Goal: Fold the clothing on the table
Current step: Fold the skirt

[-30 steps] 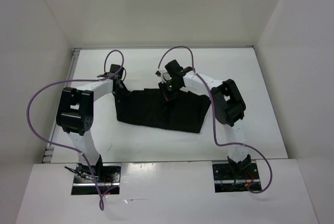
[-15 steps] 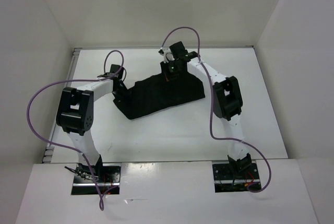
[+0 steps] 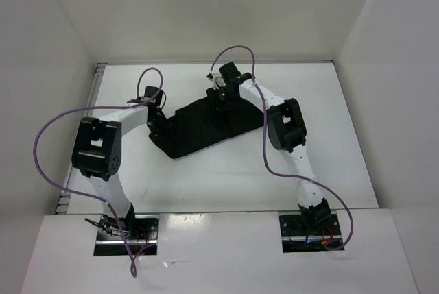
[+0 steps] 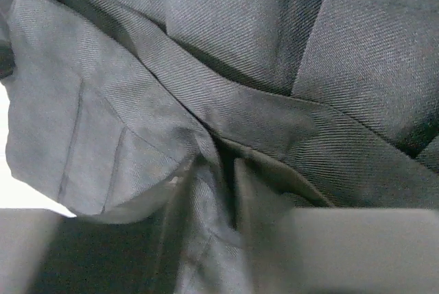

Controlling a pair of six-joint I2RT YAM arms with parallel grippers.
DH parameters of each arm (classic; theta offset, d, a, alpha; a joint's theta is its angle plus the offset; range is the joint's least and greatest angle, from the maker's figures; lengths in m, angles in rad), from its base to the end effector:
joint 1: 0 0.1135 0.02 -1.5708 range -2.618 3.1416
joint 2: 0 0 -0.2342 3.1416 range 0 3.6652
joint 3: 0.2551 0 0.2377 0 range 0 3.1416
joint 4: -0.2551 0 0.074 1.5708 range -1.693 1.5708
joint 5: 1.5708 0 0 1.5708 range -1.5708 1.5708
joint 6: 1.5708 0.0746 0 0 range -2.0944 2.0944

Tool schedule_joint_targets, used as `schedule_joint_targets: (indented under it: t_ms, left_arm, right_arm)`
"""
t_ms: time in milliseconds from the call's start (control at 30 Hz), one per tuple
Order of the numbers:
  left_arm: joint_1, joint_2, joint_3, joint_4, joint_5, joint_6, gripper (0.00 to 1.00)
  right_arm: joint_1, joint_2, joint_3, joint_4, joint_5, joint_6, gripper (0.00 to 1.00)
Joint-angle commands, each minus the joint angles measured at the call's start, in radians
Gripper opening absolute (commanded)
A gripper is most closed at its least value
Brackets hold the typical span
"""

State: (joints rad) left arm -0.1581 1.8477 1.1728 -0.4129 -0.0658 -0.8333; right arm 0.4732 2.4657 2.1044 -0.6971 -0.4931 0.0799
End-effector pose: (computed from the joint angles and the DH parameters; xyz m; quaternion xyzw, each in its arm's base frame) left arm 0.3662 -0.0534 0.1104 -0.3289 0.9131 -0.0856 0.2254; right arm 0.4357 0.2627 0.1130 -0.2439 0.9079 0.2942 0.1719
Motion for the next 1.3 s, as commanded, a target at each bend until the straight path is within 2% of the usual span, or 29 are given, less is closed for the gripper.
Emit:
schedule_joint_targets:
  t_ms: [0,33,67,100,167,267,300,433,600,733,800,833,933,1267]
  left_arm:
    - [-0.009,-0.123,-0.027,-0.089,-0.012,0.031,0.09]
    - [-0.009,-0.157,-0.027,-0.089,-0.022,0.031,0.29]
    - [-0.009,-0.191,-0.027,-0.089,-0.038,0.031,0.4]
    - [-0.009,-0.253,-0.027,-0.078,-0.039,0.031,0.52]
    - [-0.009,-0.307,-0.027,-0.069,-0.063,0.04,0.76]
    - [-0.009,-0.387,-0.018,-0.069,-0.063,0.06,0.86]
    - [-0.009,-0.413,-0.018,-0.069,-0.063,0.069,0.88]
    - [-0.018,-0.455,-0.03,-0.07,-0.014,0.091,0.89]
    - [-0.04,-0.464,-0.05,0.0,0.145,0.158,0.78]
    - [-0.049,-0.49,-0.032,0.051,0.245,0.212,0.77]
    - [-0.049,-0.502,-0.032,0.062,0.277,0.223,0.8]
    - [-0.049,-0.516,-0.044,0.072,0.293,0.223,0.87]
    - [-0.058,-0.528,-0.073,0.071,0.27,0.223,0.93]
    - [-0.058,-0.587,-0.122,0.026,0.235,0.194,0.97]
  right_arm:
    - [-0.004,-0.057,0.048,0.004,0.007,0.011,0.44]
    - [-0.004,-0.11,0.036,0.013,0.007,0.023,0.47]
    - [-0.014,-0.138,0.011,0.039,0.007,0.041,0.59]
    - [-0.025,-0.166,0.002,0.048,0.007,0.052,0.67]
    - [-0.036,-0.24,-0.012,0.048,-0.007,0.07,0.67]
    - [-0.045,-0.321,-0.044,0.039,0.033,0.07,0.68]
    - [-0.045,-0.341,-0.061,0.039,0.051,0.084,0.71]
    - [-0.045,-0.415,-0.2,0.06,0.12,0.129,0.73]
    - [-0.073,-0.517,-0.403,0.119,0.197,0.182,0.73]
    - [-0.106,-0.609,-0.517,0.156,0.234,0.225,0.73]
    - [-0.12,-0.657,-0.569,0.156,0.245,0.234,0.73]
    - [-0.131,-0.674,-0.587,0.166,0.245,0.25,0.73]
    - [-0.142,-0.721,-0.656,0.179,0.257,0.273,0.73]
    - [-0.151,-0.752,-0.753,0.189,0.268,0.293,0.74]
